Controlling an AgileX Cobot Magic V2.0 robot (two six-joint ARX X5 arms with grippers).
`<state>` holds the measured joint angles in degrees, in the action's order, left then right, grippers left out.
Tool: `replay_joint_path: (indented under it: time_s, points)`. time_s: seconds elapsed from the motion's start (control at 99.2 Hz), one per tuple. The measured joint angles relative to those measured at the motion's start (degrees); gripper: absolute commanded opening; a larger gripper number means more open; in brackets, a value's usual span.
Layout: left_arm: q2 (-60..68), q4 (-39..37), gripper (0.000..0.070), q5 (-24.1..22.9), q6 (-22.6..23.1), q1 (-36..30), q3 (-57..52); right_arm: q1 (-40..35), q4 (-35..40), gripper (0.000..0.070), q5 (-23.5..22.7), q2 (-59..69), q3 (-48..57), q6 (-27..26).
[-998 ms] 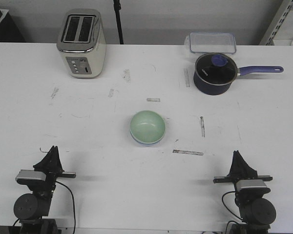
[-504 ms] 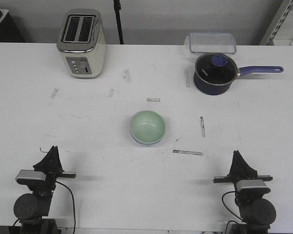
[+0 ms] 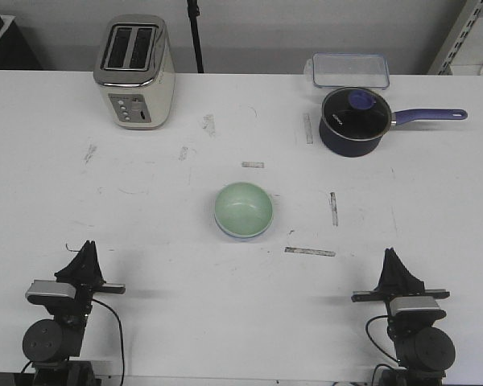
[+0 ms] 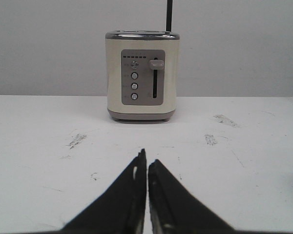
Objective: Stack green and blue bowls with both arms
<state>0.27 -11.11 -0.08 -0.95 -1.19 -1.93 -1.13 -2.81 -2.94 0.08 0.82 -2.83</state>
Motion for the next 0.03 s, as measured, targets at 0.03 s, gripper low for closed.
replay_joint_path:
  time_s: [0.03]
  points:
    - [0.0, 0.0, 0.0001, 0.0, 0.0, 0.0, 0.0, 0.0, 0.0, 0.0014, 0.0, 0.0, 0.0, 0.0]
